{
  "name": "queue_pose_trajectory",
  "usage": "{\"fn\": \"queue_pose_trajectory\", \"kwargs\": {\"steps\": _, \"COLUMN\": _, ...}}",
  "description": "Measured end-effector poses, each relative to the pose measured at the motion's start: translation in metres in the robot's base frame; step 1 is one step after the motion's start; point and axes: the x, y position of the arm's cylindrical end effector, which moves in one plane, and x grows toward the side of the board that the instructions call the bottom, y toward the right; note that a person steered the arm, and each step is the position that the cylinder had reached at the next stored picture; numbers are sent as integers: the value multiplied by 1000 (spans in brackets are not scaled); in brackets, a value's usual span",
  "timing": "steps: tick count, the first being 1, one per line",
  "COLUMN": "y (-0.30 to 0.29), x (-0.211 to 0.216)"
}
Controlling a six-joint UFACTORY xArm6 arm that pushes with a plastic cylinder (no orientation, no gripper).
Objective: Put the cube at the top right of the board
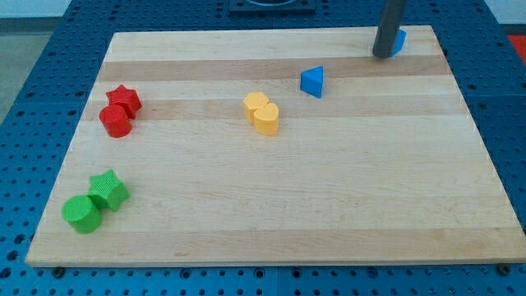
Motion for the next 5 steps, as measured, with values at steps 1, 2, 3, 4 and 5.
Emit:
{"fn": "queue_pose_trajectory", "kwargs": {"steps": 1, "y": 0, "x": -7}}
{"fn": "queue_pose_trajectory", "kwargs": {"steps": 2, "y": 0, "x": -9}}
{"fn": "queue_pose_trajectory", "kwargs": {"steps": 3, "y": 0, "x": -3}}
{"fn": "queue_pose_trajectory", "kwargs": {"steps": 4, "y": -1, "x": 23}}
{"fn": "queue_pose_trajectory", "kwargs": {"steps": 5, "y": -7, "x": 49}}
